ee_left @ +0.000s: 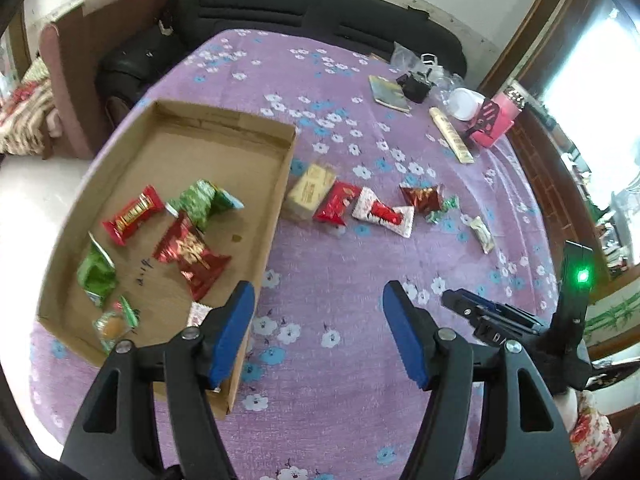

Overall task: Organize snacks
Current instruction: 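Move both tools back to the table and grasp the cream packet with the right gripper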

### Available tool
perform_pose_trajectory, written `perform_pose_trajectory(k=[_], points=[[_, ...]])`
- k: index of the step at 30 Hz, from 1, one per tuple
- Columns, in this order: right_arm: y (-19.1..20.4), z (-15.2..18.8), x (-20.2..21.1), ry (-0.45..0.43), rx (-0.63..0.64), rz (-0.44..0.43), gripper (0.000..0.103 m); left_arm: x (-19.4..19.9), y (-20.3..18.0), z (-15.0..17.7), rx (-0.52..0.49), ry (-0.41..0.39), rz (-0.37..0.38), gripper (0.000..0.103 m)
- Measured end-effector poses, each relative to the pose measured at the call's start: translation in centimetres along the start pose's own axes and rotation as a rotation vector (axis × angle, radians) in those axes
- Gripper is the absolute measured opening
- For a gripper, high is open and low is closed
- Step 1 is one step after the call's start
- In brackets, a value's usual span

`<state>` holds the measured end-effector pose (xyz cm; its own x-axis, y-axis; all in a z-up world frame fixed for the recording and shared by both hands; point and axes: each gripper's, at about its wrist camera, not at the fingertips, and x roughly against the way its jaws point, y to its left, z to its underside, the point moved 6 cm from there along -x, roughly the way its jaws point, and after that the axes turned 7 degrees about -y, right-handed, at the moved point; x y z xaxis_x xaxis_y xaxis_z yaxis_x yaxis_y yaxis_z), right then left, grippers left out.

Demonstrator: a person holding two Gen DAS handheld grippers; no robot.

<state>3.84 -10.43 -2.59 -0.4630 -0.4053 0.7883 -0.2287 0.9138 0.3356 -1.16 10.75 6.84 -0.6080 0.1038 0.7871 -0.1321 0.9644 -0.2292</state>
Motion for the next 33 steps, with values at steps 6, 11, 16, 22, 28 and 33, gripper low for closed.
perform_pose_trajectory(k=[6,11,16,22,28,33], points=[[-3.6,-3.6,2.8,-0.063,-0.134,0.034,0.026,1.3,-3.0,-2.0,-0.014,-0.002,-0.045,0.067],[-7.4,-5.8,4.9,-0.107,-0.094,0.053,0.026,-1.6,-6.6,-3.9,-0.148,-0.030,0.015,0.067],[-11.6,-7.0,5.7,-0.109,-0.074,0.115,0.026,-6.4,-9.0,-5.3,-0.188,-0.007,0.118,0.067],[-12.3,-9.1,3.3,-0.107,-0.042,0.115,0.029,-12.4,-10.9,-6.0,-0.220,0.045,0.145,0.067],[-11.5,-9.0,-0.6,-0.042,0.003,0.107,0.029,-17.3,-10.9,-5.0,-0.240,0.150,0.134,0.067],[-10.7,-8.1,-2.2,0.003,0.050,0.119,0.029,-18.0,-11.4,-2.5,-0.263,0.230,0.180,0.059]])
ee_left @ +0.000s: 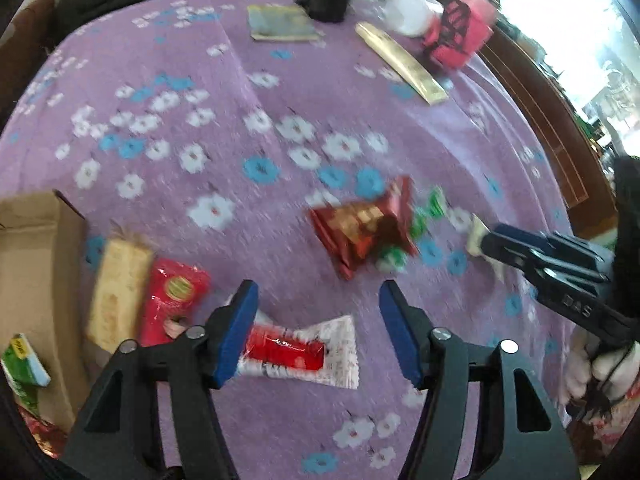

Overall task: Organize snacks
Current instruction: 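Move both tools back to the table and grasp the cream packet with the right gripper, then grasp the white-red packet with the left gripper while the right lifts the cream packet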

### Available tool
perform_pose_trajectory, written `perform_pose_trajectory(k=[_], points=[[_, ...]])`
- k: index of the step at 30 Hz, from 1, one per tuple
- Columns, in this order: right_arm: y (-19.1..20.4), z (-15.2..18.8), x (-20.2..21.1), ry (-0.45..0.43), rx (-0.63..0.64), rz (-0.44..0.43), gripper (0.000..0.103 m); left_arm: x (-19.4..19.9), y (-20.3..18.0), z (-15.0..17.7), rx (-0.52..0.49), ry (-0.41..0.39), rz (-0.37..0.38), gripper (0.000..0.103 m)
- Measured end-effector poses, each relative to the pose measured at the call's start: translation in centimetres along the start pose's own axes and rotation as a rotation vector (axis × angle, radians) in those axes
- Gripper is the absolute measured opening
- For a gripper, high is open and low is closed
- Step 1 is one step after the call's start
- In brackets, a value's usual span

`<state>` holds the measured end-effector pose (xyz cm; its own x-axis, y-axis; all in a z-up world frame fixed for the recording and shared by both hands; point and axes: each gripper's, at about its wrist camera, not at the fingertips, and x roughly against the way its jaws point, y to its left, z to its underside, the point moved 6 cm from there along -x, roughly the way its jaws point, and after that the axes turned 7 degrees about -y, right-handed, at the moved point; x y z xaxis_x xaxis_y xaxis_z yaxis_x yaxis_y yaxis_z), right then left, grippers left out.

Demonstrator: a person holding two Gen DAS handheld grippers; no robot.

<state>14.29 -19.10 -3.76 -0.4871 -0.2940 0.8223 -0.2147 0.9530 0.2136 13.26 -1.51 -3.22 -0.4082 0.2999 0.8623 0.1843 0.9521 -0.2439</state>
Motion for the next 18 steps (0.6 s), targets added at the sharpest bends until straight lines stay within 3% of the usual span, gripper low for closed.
perform_pose_trajectory(k=[2,7,13,18], points=[[-0.1,0.3,0.0,0.002,-0.029,-0.009,0.026,0.0,-0.5,0.9,-0.016,0.022,0.010,0.050],[-0.2,1.0,0.7,0.006,-0.053,-0.021,0.023,2.6,-1.0,2.7,-0.004,-0.028,0.017,0.050],[-0.3,2.5,1.4,0.012,-0.061,-0.038,0.023,6.1,0.9,3.8,0.106,-0.117,-0.028,0.061],[-0.1,3.0,1.9,0.023,-0.061,-0.058,0.023,4.3,0.4,4.1,0.033,-0.089,-0.075,0.062]])
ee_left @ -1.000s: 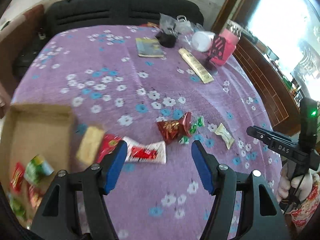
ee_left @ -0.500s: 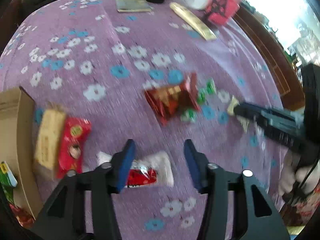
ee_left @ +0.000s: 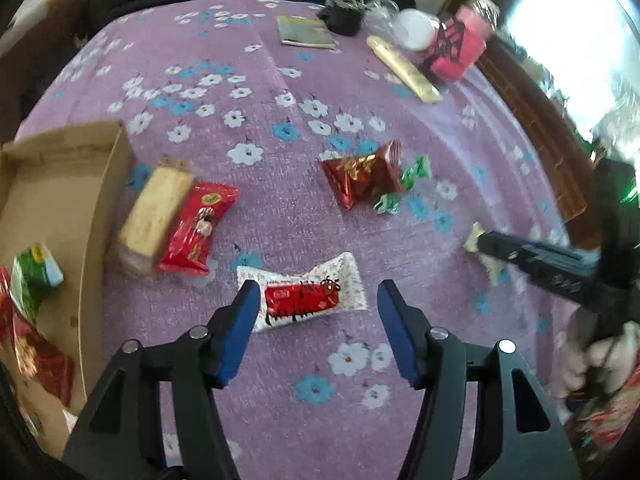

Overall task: Organize snacks
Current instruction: 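Grasp the white-red packet with the left gripper while the right lifts the cream packet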

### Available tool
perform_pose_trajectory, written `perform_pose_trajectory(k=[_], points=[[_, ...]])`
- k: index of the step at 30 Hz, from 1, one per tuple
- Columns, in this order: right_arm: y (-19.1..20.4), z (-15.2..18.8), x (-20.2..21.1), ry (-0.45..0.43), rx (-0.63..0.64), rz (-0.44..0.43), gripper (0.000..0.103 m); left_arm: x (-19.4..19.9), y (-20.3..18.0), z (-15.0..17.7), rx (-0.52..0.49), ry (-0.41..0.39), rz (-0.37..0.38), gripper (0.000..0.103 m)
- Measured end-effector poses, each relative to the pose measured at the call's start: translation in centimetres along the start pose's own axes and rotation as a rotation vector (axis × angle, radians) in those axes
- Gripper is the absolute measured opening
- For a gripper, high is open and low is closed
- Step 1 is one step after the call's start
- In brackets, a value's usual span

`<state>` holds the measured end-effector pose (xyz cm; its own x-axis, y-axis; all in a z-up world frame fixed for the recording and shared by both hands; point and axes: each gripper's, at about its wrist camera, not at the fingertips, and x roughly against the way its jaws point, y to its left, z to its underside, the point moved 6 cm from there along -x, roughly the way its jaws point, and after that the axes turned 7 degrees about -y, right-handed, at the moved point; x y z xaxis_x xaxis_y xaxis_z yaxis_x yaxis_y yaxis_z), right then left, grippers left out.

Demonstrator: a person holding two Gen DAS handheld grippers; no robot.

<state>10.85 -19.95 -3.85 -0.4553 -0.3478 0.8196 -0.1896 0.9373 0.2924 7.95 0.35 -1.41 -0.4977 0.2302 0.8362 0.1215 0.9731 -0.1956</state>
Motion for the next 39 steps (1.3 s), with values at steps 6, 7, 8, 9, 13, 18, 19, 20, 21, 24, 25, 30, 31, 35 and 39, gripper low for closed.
perform_pose_trajectory(k=[6,7,8,9,13,18,19,20,21,24,25,30,31,35,39], points=[[0.7,0.9,0.0,0.010,0.014,-0.030,0.025,-2.5,0.0,-0.3,-0.086,0.029,-0.077,0.065],[0.8,1.0,0.1,0.010,0.017,-0.032,0.025,-2.7,-0.1,0.0,-0.098,0.042,-0.074,0.065],[1.0,1.2,0.2,0.013,0.022,-0.037,0.025,-3.0,-0.3,0.3,-0.106,0.067,-0.061,0.065],[1.2,1.2,0.2,0.016,0.023,-0.042,0.025,-2.9,-0.7,0.5,-0.107,0.077,-0.042,0.065],[1.5,1.5,0.2,0.020,0.031,-0.059,0.025,-1.5,-2.3,1.2,-0.075,0.092,0.075,0.065],[2.0,1.8,0.3,0.021,0.048,-0.070,0.028,0.1,-3.4,0.7,-0.175,0.046,0.043,0.065],[2.1,1.8,0.3,0.022,0.055,-0.067,0.031,0.1,-3.4,0.7,-0.174,0.046,0.041,0.065],[2.2,1.8,0.2,0.024,0.058,-0.066,0.032,0.1,-3.4,0.7,-0.166,0.040,0.042,0.065],[2.4,1.8,0.1,0.025,0.065,-0.069,0.033,0.2,-3.5,0.6,-0.164,0.032,0.051,0.065],[2.9,2.0,0.0,0.027,0.096,-0.065,0.040,-0.4,-4.1,0.9,-0.236,0.025,0.043,0.066],[3.0,2.1,-0.1,0.032,0.101,-0.068,0.041,-0.9,-4.3,0.8,-0.262,0.031,0.040,0.066],[2.9,2.9,-0.3,0.045,0.119,-0.064,0.041,-2.8,-5.8,2.1,-0.378,0.093,0.054,0.066],[2.9,3.0,-0.3,0.047,0.125,-0.059,0.041,-3.0,-5.9,2.2,-0.386,0.098,0.051,0.066],[2.6,3.0,-0.3,0.041,0.123,-0.028,0.026,-3.1,-6.1,2.5,-0.369,0.110,0.034,0.057],[2.0,2.9,-0.2,0.043,0.075,-0.046,0.021,-2.8,-5.9,2.2,-0.291,0.109,0.043,0.038]])
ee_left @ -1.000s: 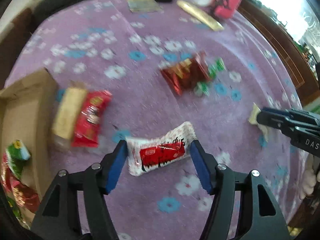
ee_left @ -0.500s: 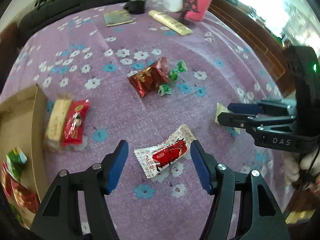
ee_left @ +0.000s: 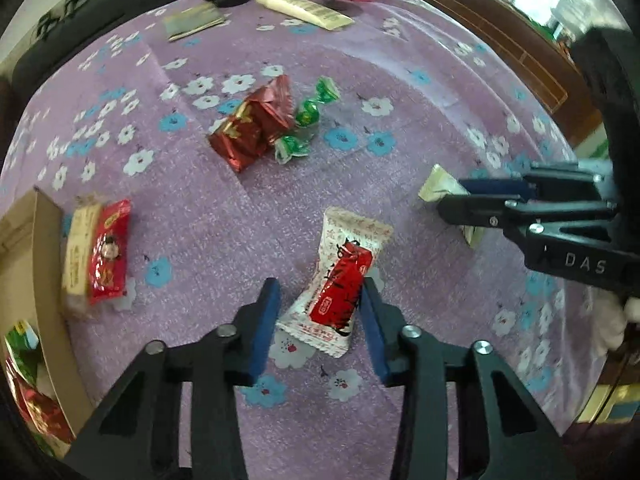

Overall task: Organize snacks
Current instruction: 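Grasp the white-red packet with the left gripper while the right lifts the cream packet, then carry both packets over the cardboard box and open both grippers to drop them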

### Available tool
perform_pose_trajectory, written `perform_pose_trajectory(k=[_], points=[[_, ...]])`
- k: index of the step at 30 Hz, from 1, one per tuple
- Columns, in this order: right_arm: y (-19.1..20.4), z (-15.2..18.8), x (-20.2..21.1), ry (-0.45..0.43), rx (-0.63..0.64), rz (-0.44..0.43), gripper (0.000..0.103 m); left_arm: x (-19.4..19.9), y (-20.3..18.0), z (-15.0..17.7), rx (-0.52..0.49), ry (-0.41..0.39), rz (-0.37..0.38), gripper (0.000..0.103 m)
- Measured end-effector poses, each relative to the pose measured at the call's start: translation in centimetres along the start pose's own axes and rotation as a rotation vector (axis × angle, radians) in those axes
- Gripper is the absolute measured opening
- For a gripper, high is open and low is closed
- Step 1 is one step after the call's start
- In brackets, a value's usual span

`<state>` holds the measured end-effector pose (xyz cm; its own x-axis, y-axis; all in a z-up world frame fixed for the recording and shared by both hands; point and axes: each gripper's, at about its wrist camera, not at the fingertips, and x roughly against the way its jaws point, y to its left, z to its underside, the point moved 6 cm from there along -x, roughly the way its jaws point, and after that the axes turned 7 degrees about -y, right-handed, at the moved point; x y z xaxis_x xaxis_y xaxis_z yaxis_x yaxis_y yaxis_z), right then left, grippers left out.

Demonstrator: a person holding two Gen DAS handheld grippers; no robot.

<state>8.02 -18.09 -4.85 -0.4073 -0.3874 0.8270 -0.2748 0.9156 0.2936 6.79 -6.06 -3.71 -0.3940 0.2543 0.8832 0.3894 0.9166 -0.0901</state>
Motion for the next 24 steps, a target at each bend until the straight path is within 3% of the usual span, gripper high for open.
perform_pose_trajectory(k=[7,12,17,24], points=[[0.3,0.1,0.8,-0.006,-0.036,-0.007,0.018,1.7,0.8,1.0,0.114,-0.048,-0.016,0.036],[2.1,0.2,1.8,-0.019,-0.026,-0.022,0.018,5.1,2.5,1.8,0.229,-0.123,-0.021,0.036],[5.9,-0.2,2.3,-0.029,0.003,-0.070,0.018,9.3,4.9,3.4,0.353,-0.201,-0.027,0.036],[14.5,-1.2,1.8,-0.017,0.093,-0.178,0.017,14.6,11.9,8.9,0.510,-0.242,-0.152,0.036]])
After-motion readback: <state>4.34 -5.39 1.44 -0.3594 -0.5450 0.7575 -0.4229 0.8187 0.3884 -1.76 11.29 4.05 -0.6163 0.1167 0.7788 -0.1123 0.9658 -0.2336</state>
